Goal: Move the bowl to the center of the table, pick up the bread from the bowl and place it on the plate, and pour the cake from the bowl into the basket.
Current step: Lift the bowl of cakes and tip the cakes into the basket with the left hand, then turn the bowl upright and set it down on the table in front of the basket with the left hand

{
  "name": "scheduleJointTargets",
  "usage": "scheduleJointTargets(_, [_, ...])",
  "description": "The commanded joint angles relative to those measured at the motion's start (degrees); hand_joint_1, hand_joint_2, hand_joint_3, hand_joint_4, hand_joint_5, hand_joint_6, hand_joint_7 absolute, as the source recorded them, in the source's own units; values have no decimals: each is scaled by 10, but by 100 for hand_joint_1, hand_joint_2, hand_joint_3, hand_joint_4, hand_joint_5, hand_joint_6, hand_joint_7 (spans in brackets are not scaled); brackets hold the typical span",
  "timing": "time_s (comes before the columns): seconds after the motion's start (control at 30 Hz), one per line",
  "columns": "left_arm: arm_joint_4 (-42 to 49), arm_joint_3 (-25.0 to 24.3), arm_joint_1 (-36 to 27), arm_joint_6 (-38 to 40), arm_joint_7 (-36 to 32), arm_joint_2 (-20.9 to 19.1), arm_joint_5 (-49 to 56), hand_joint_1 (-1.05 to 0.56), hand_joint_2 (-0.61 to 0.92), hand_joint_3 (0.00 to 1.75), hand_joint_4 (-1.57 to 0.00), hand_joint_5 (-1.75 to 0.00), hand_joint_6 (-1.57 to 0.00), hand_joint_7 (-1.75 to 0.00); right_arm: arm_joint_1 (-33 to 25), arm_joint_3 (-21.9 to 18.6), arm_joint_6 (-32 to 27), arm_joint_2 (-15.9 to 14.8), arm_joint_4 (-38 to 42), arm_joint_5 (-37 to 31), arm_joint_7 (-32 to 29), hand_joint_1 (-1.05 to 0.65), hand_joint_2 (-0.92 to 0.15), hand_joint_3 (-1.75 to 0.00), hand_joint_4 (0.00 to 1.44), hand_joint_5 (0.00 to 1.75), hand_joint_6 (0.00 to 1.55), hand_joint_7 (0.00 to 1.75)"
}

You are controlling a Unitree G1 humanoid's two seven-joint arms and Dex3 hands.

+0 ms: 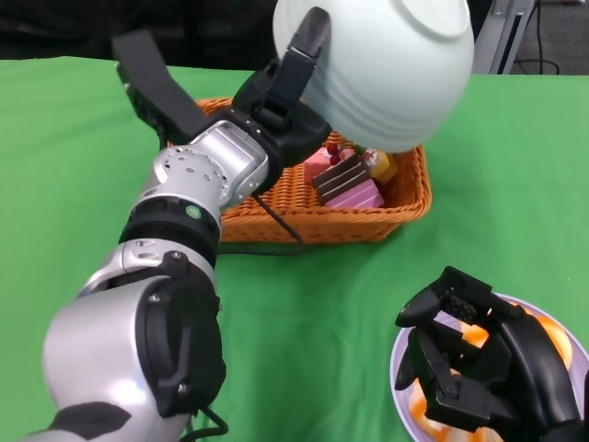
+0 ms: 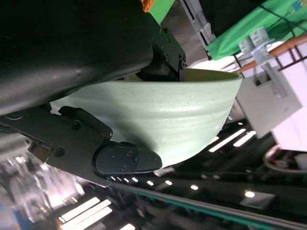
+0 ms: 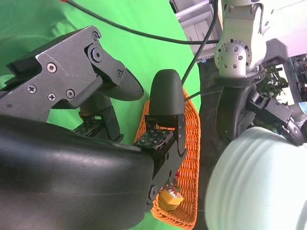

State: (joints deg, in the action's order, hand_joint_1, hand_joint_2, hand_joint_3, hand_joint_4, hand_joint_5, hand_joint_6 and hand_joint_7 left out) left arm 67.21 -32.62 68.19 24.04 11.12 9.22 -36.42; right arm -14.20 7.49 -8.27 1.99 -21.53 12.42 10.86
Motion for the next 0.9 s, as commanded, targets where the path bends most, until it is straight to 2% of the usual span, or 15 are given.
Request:
scheduleJointTargets(0.03, [-41,49,7,-15,66,-10,33,-25,89,48,-72,-175,-66,-160,-1,-5,3,-6,-1,6,2,-9,-51,-122,70,170,66,146])
scheduleJointTargets(0.07, [-49,59,5,-17,76,-10,40,-22,84,59,-72,-175,-70,-154,-1,-5,2,-6,-1,7,2,-8,-52,-121,70,170,66,145])
scheduleJointTargets(0.2, [-107,101,-12,-32,129,-13,61,-20,77,71,-69,-175,-69,-149,0,-5,4,-7,0,5,1,-7,-52,-121,70,170,66,146])
scheduleJointTargets(0.3, [-148,135,-25,-45,178,-22,77,-22,81,72,-69,-175,-71,-146,1,-5,10,-8,2,4,4,-7,-53,-122,70,170,65,146])
scheduleJointTargets(0.43, [-219,204,-52,-104,256,-48,125,-27,81,67,-73,-175,-78,-141,1,-6,4,-5,2,5,1,-7,-53,-122,70,170,65,147])
scheduleJointTargets(0.6, [-283,245,-81,-146,278,-71,159,-28,79,63,-75,-175,-78,-145,2,-4,8,-7,3,-6,-3,-7,-52,-121,70,171,65,147])
scheduleJointTargets(0.77, [-323,302,-140,-348,315,-109,241,-29,76,72,-72,-175,-66,-157,3,-7,6,-5,6,3,0,-7,-52,-123,71,171,66,149])
scheduleJointTargets(0.87, [-310,309,-145,-399,317,-113,253,-29,74,76,-72,-175,-66,-157,3,-8,5,-5,7,6,1,-7,-52,-123,71,171,66,149])
scheduleJointTargets(0.9, [-302,320,-173,-512,312,-136,291,-29,74,76,-73,-175,-66,-155,3,-10,7,-5,8,9,3,-7,-52,-123,71,171,65,149])
